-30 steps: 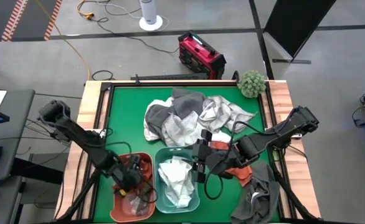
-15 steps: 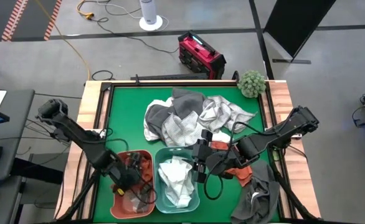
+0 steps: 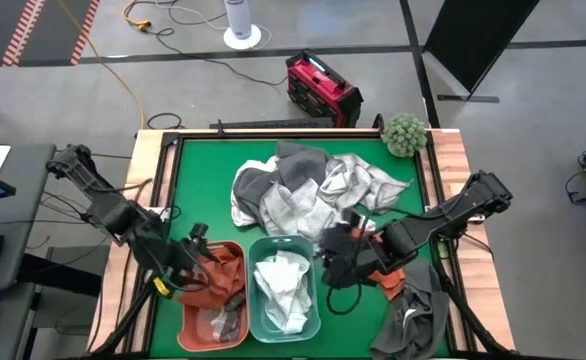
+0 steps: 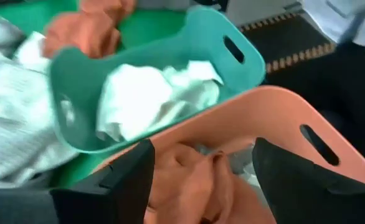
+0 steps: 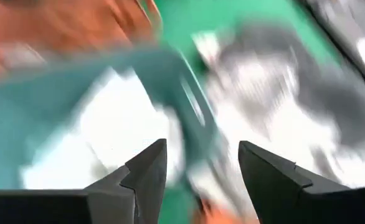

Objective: Sort towels by color in basket
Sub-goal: Put the orange towel into the orange bin

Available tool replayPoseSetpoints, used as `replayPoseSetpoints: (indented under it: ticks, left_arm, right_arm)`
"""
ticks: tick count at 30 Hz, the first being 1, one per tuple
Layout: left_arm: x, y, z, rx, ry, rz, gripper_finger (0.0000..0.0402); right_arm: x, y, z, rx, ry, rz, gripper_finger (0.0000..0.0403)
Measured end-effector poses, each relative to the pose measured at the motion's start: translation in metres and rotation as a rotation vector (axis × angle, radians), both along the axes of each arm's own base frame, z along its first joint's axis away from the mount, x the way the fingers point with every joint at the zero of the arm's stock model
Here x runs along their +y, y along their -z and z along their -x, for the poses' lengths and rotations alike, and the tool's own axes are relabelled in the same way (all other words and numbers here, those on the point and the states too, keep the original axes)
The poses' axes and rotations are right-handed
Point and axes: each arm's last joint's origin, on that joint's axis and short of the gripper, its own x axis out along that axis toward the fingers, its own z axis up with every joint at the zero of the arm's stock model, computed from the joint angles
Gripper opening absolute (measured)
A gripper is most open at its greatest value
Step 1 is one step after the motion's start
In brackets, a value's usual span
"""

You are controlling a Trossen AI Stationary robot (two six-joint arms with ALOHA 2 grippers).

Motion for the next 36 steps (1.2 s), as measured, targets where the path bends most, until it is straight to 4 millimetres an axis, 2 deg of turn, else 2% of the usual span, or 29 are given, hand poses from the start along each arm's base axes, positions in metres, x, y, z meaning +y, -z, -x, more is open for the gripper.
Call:
replayPoseSetpoints:
  ticks: [5,10,16,22,28,30,32,36]
  left_arm:
    - [0.003,-0.002,0.004,-0.07,-0.042,-0.038,0.0258]
    - [0.005,0.016,0.006,-0.101,-0.059,-0.033,0.0258]
    - [0.01,0.011,0.011,-0.152,-0.057,0.008,0.0258]
    - [0.023,0.004,0.019,-0.191,-0.085,0.001,0.0258]
    - [0.034,-0.002,0.028,-0.23,-0.108,0.028,0.0258]
    - [0.037,-0.005,0.032,-0.247,-0.109,0.044,0.0258]
    - [0.041,-0.008,0.036,-0.263,-0.11,0.06,0.0258]
    - [0.045,-0.012,0.041,-0.289,-0.116,0.081,0.0258]
  right_arm:
    - [-0.012,0.033,0.03,0.27,0.186,0.0,0.0226]
    - [-0.013,0.075,0.04,0.379,0.205,-0.028,0.0227]
    - [-0.017,0.115,0.046,0.424,0.206,-0.076,0.0227]
    - [-0.031,0.148,0.043,0.376,0.199,-0.115,0.0227]
    - [-0.047,0.17,0.038,0.365,0.163,-0.211,0.0223]
    - [-0.051,0.174,0.038,0.358,0.173,-0.229,0.0206]
    - [-0.055,0.176,0.038,0.368,0.176,-0.238,0.0171]
    - [-0.058,0.177,0.037,0.385,0.149,-0.265,0.005]
